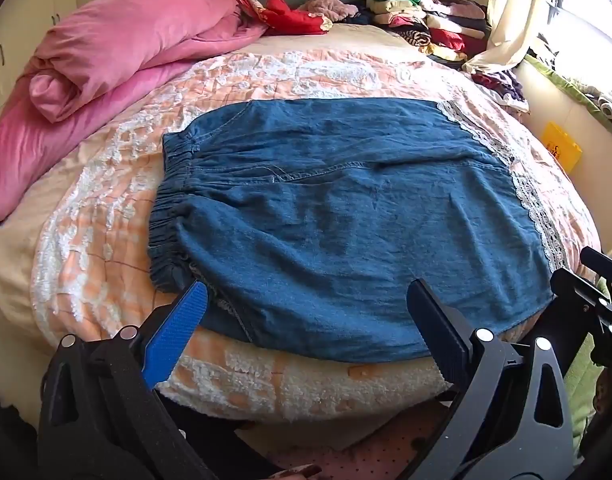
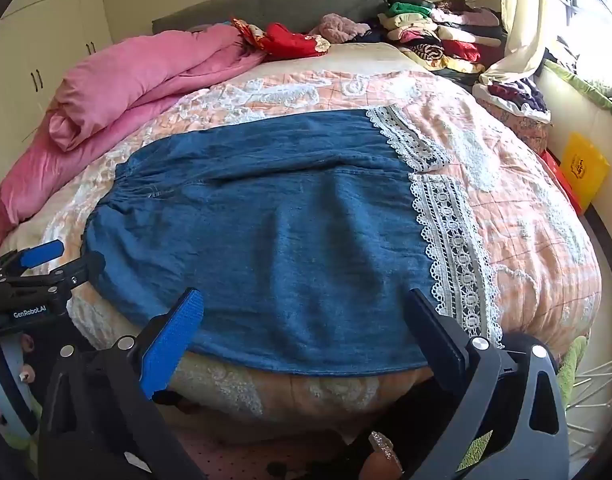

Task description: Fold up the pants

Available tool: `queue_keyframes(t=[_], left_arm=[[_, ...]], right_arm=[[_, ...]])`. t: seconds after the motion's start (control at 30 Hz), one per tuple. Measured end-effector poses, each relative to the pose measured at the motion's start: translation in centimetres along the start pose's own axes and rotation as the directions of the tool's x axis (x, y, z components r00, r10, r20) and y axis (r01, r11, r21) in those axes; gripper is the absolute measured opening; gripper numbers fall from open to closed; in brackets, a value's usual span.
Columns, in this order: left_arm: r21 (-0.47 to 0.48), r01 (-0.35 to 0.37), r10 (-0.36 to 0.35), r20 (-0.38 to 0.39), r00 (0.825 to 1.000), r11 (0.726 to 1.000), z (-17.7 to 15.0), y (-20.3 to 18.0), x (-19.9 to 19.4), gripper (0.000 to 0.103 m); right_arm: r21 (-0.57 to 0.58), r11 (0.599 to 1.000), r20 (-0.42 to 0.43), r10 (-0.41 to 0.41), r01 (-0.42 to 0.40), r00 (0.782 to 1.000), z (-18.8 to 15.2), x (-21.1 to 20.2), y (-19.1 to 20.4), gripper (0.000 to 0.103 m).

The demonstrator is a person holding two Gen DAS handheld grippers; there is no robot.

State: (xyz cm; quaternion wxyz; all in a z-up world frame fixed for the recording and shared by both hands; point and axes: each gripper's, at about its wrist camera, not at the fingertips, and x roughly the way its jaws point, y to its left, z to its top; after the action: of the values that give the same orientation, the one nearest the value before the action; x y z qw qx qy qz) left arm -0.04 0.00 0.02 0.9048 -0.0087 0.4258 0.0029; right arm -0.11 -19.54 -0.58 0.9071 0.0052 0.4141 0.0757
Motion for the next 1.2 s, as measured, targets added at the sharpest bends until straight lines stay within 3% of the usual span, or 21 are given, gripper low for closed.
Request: queue_keyframes(t=[1.2], left_arm=[[-0.008,0.011,-0.011,-0.013,1.000,1.000,-0.6,-0.9,0.2,0.094]], right_arm=[[-0.003,1.000,-0.005,0.004,-0.004,1.000,-0.1,-0.4,0.6,0.099]])
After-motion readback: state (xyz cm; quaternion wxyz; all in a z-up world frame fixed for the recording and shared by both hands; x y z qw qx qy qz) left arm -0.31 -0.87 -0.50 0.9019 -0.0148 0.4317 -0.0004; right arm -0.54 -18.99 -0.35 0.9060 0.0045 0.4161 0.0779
